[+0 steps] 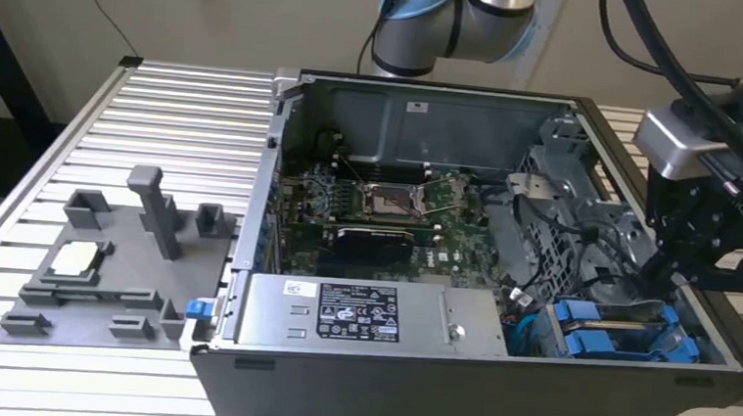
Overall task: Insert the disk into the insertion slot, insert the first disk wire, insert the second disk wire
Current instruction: 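Insert the first disk wire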
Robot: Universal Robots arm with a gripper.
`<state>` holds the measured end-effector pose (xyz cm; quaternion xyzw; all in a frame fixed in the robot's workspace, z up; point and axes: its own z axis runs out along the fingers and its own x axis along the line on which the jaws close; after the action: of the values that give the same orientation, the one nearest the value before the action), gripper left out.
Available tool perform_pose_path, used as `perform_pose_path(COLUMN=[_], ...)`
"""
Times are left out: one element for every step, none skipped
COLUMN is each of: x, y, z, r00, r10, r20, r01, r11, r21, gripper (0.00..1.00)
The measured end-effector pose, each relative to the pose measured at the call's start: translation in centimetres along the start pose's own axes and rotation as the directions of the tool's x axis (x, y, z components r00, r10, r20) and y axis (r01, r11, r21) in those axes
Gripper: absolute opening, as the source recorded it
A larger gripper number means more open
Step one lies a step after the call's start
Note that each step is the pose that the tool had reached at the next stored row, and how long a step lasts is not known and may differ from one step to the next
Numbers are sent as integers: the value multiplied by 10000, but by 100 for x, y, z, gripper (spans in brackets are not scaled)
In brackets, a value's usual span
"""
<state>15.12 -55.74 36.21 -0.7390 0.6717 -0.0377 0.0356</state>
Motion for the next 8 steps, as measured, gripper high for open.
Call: perform_pose_path(x=[27, 56, 85, 113, 141, 157, 159, 159], y=[13, 25, 35, 45, 54, 58, 58, 60], z=[-1, -1, -2, -2, -2, -2, -2, -3], r00=[10000, 10000, 10000, 9999, 9999, 9998, 9998, 9997], r10=[2, 6, 8, 12, 15, 18, 20, 36], r20=[23, 53, 83, 115, 147, 173, 191, 232], r01=[-2, -6, -8, -12, -16, -19, -21, -38], r11=[10000, 10000, 10000, 10000, 10000, 10000, 10000, 10000], r21=[13, 25, 37, 49, 59, 66, 73, 89], gripper=[19, 19, 19, 19, 19, 19, 19, 19])
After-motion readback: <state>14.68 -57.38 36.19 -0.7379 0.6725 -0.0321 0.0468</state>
